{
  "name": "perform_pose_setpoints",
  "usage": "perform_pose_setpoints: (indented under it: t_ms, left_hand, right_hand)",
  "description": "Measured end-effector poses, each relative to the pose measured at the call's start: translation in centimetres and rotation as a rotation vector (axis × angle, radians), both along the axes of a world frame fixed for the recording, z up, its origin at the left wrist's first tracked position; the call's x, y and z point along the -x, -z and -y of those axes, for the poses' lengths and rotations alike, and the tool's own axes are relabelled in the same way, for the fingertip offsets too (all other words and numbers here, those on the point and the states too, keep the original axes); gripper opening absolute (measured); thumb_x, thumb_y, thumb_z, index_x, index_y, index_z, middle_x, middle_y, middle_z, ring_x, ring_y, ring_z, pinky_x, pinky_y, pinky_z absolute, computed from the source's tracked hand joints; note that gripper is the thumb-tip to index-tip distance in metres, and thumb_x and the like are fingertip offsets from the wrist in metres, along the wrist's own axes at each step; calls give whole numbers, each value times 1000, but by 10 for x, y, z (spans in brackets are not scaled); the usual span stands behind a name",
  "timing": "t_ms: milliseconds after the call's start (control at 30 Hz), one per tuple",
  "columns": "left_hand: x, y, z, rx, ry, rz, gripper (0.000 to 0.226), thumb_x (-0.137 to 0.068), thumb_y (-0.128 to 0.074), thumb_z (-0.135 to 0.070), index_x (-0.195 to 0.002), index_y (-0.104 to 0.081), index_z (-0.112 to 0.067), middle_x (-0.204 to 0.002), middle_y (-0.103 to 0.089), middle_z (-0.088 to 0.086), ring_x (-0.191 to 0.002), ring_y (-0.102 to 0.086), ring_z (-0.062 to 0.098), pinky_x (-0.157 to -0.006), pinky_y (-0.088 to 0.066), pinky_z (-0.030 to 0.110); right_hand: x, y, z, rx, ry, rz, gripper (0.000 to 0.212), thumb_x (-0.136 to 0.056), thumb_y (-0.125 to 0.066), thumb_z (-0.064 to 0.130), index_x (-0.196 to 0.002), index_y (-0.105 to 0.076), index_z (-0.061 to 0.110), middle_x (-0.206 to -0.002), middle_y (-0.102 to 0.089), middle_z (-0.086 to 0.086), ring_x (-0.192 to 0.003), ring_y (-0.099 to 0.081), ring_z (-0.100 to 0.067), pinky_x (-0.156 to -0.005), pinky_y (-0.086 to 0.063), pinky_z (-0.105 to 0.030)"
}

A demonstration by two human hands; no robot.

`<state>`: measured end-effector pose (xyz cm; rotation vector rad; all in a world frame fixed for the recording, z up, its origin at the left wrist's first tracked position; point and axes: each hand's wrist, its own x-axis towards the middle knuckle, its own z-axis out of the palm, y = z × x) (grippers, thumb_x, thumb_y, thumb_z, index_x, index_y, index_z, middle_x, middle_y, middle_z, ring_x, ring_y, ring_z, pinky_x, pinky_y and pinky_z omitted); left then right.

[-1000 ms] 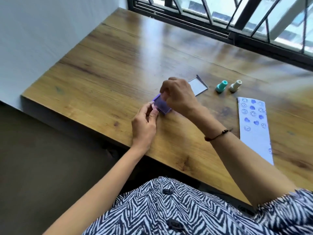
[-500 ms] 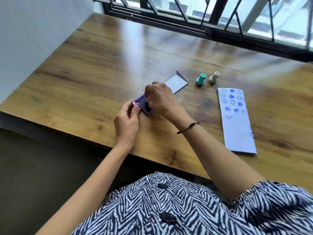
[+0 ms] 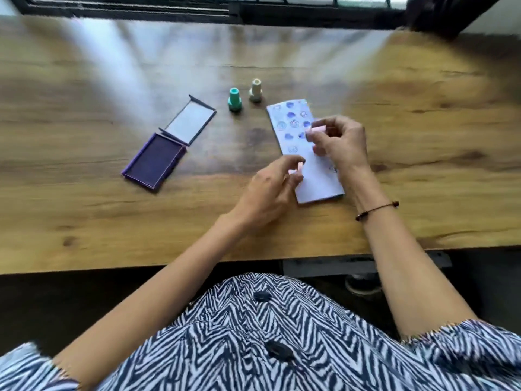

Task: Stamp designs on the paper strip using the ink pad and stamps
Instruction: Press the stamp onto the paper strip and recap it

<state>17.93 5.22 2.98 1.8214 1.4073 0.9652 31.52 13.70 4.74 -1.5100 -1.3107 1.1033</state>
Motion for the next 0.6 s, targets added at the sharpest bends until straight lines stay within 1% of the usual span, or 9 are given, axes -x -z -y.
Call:
perform_pose_setpoints:
  t_ms: [100, 167, 200, 233, 300, 367, 467, 600]
  left_hand:
    - [-9, 6, -10, -2, 64, -134, 26, -93, -43, -20, -115, -50, -8, -109, -64, 16, -100, -60, 29, -81, -42, 33]
    - [-9, 8, -10, -41, 53, -172, 27, -93, -41, -22, -114, -50, -8, -106, -65, 17, -99, -60, 29, -79, -41, 33]
    - [-10, 9, -8, -64, 49, -191, 28, -93, -40, -24, -113, -51, -8, -105, -65, 16, -97, -61, 30, -77, -40, 31]
    - [-10, 11, -7, -83, 44, -208, 28, -93, -39, -25, -112, -51, -8, -103, -66, 16, -96, -61, 30, -75, -39, 30]
    - [-9, 13, -5, -109, 44, -234, 28, -93, -40, -24, -112, -52, -8, -100, -66, 16, -93, -61, 30, -73, -38, 30]
    - [-8, 13, -2, -127, 60, -250, 27, -92, -42, -22, -111, -53, -7, -99, -67, 16, -92, -61, 30, -74, -37, 29]
    - [-6, 12, -4, -138, 74, -243, 26, -93, -42, -21, -110, -53, -5, -97, -66, 17, -91, -62, 30, -74, -37, 29]
    - [-5, 10, -5, -132, 91, -233, 27, -93, -41, -23, -109, -53, -4, -94, -65, 17, -87, -60, 31, -73, -37, 30]
  right_hand:
    - [-11, 10, -1, -14, -4, 45, 19, -75, -69, 6, -69, -63, 23, -69, -65, -4, -64, -58, -15, -62, -49, -28]
    - [-10, 13, -2, -53, -27, 163, 13, -73, -69, 9, -73, -66, 21, -65, -63, 3, -59, -55, -9, -64, -46, -26]
    - [-9, 13, -2, -84, -50, 240, 8, -72, -69, 10, -77, -68, 16, -65, -62, 6, -59, -54, -6, -64, -45, -23]
    - [-8, 12, -2, -128, -76, 330, 9, -72, -69, 11, -81, -69, 12, -67, -63, 5, -61, -54, -6, -65, -44, -21]
    - [-5, 12, -2, -221, -167, 501, 13, -74, -67, 9, -87, -68, 7, -79, -68, -5, -75, -58, -15, -71, -42, -25]
    - [-3, 13, -1, -270, -234, 626, 14, -78, -62, 9, -91, -66, 7, -92, -69, -15, -87, -61, -27, -78, -42, -31]
    - [1, 13, -2, -307, -251, 740, 16, -82, -56, 11, -96, -64, 7, -100, -64, -19, -90, -60, -35, -77, -48, -40]
    - [7, 12, -2, -304, -255, 851, 16, -83, -56, 12, -97, -63, 8, -103, -62, -19, -94, -59, -38, -73, -47, -41]
